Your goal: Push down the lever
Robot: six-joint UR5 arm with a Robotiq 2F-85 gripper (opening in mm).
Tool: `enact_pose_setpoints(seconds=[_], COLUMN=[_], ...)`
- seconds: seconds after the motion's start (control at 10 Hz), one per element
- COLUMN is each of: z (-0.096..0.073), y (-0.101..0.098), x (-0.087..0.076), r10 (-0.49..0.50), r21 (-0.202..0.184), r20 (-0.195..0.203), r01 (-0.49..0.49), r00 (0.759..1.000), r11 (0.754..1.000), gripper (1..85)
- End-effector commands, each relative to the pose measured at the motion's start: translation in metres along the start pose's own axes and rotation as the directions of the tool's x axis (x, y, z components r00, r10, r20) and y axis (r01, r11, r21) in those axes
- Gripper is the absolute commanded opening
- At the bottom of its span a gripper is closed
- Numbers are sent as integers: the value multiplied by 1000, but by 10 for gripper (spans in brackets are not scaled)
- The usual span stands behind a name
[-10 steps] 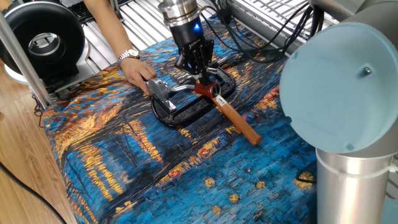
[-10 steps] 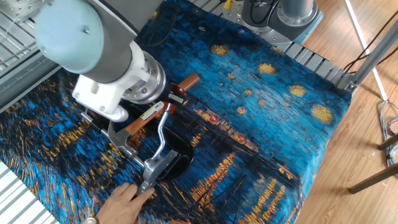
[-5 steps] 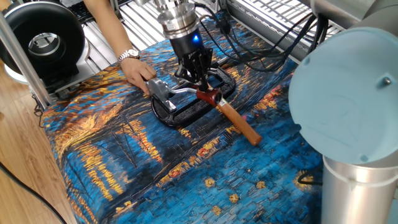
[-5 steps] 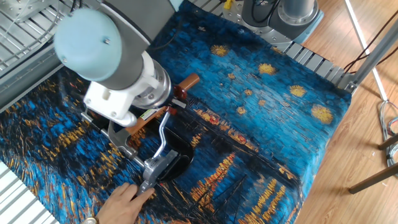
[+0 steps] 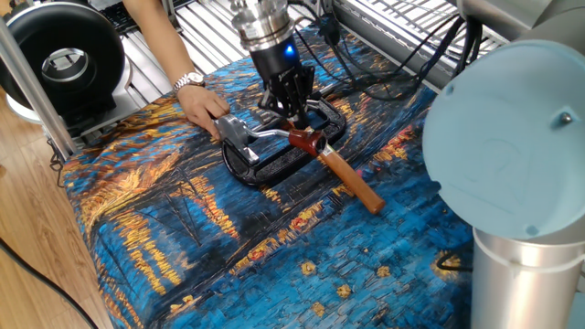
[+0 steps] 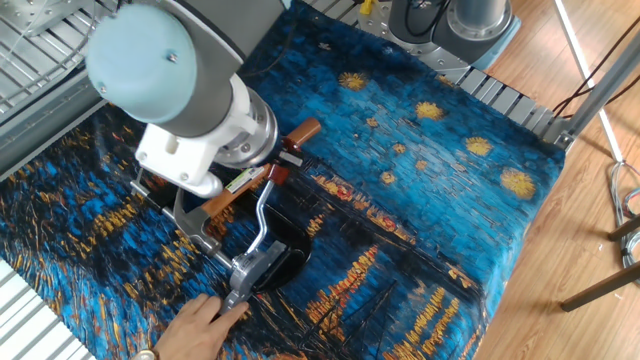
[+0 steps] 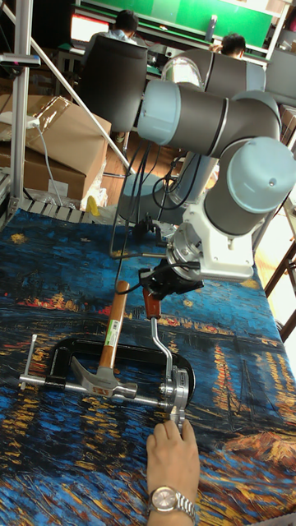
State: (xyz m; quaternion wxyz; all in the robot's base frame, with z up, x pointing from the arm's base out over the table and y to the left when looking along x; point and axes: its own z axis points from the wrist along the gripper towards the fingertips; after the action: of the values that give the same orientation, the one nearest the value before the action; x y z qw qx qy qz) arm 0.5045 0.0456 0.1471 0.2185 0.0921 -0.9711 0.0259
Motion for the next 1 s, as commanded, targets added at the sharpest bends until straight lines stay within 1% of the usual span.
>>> enact_pose_setpoints(seconds=[0.0, 0.1, 0.2, 0.3, 0.4, 0.5, 0.6, 0.7, 0.9], z=[-10, -10, -10, -10, -10, -11, -11, -11, -7], y=[7, 6, 6, 6, 2, -1, -1, 1, 8], x=[8, 11, 12, 4, -8, -13, -15, -13, -2], r10=[10, 25, 35, 44, 50, 61, 62, 54, 21], r21=[-37, -32, -31, -34, -21, -12, -12, -17, -44], r20=[-15, -28, -33, 0, 46, 67, 73, 65, 25], r01=[-10, -26, -36, -44, -49, -60, -61, -53, -20], r00=[1000, 999, 999, 999, 998, 996, 995, 996, 999], r11=[999, 999, 999, 998, 999, 998, 998, 998, 999], gripper=[120, 110, 97, 93, 87, 83, 83, 80, 80])
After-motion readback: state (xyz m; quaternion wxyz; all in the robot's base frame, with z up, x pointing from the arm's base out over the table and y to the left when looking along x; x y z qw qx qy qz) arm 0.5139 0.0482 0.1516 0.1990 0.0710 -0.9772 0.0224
